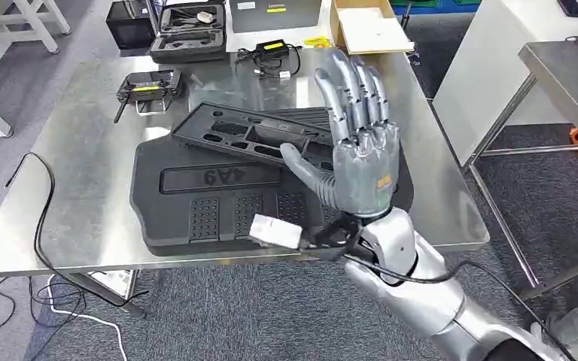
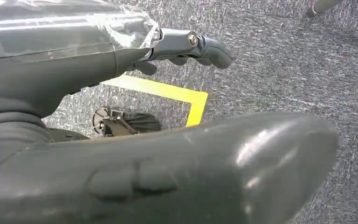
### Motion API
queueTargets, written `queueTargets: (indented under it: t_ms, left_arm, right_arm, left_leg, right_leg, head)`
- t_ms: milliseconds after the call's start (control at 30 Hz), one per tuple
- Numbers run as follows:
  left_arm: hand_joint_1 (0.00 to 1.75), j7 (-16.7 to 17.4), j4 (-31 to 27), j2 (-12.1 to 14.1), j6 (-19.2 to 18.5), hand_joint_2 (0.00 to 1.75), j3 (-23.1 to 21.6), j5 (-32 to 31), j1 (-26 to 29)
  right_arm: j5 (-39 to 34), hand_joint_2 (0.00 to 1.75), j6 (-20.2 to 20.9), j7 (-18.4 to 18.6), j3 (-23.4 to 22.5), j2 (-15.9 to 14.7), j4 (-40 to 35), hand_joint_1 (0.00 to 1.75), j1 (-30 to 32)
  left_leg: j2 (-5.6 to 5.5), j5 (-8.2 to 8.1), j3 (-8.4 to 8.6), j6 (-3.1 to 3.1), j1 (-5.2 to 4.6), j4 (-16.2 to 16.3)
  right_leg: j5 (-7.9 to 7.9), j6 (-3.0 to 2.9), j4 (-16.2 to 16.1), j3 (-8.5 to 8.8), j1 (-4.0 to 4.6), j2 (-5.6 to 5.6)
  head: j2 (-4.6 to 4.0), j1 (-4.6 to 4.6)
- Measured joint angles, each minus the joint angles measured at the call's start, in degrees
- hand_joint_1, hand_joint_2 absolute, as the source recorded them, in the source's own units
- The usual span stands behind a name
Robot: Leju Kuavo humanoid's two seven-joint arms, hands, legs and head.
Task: Take the parts from the cabinet and place them on the table.
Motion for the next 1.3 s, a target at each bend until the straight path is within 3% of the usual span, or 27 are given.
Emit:
queueTargets:
  t_ms: [33,67,200,233,467,867,1300]
  left_arm:
    - [0.00,-0.5,0.0,0.0,0.7,0.00,0.0,0.0,0.0]
    - [0.00,-0.8,0.0,0.0,1.1,1.75,0.0,0.1,0.0]
    - [0.00,-1.1,0.0,0.0,3.8,1.75,0.1,0.1,0.0]
    - [0.00,-1.2,0.0,0.0,4.5,0.00,0.1,0.1,0.0]
    - [0.00,-1.4,0.1,0.0,5.8,0.00,0.1,0.3,0.3]
    - [0.00,-1.4,0.1,0.0,6.4,0.00,0.1,1.9,0.7]
    - [0.00,-1.2,0.3,0.0,7.0,0.00,0.1,3.3,0.7]
  right_arm:
    - [-0.8,1.75,0.0,-8.9,-3.4,1.4,-3.1,0.00,2.8]
    - [-1.2,1.75,0.0,-10.7,-4.4,2.1,-3.8,0.00,3.5]
    - [-3.0,1.75,0.0,-13.6,-7.3,4.0,-5.7,0.00,5.2]
    - [-3.5,1.75,0.0,-14.1,-7.7,4.5,-6.1,0.00,5.8]
    - [-6.6,1.75,0.0,-16.8,-9.9,6.9,-8.4,0.00,8.3]
    - [-8.8,1.75,0.0,-16.7,-10.8,8.3,-9.0,0.00,9.2]
    - [-8.9,1.75,0.1,-11.2,-10.9,8.2,-8.9,0.00,9.5]
  left_leg:
    - [0.00,0.00,0.03,0.00,0.01,0.0]
    - [-0.01,0.00,0.04,0.00,0.01,0.0]
    - [-0.01,0.00,0.04,0.00,0.01,0.0]
    - [-0.01,0.00,0.04,0.00,0.01,0.0]
    - [0.00,0.00,0.02,0.00,0.01,0.0]
    - [0.00,0.00,0.02,0.00,0.01,0.0]
    - [-0.02,-0.13,-0.13,0.22,-0.27,0.3]
  right_leg:
    - [0.01,0.00,0.0,0.04,0.00,-0.01]
    - [0.01,0.00,0.0,0.05,0.00,-0.01]
    - [0.00,0.00,0.0,0.07,0.01,-0.01]
    - [0.00,0.00,0.0,0.06,0.01,-0.01]
    - [0.00,0.01,0.0,0.06,0.01,-0.01]
    - [0.00,0.00,0.0,0.08,0.00,-0.01]
    - [0.14,0.25,0.0,0.05,-0.27,-0.03]
  head:
    - [0.00,0.00]
    - [0.00,0.00]
    - [0.00,0.02]
    - [0.00,0.00]
    - [0.00,0.00]
    - [0.00,0.00]
    - [0.00,0.00]
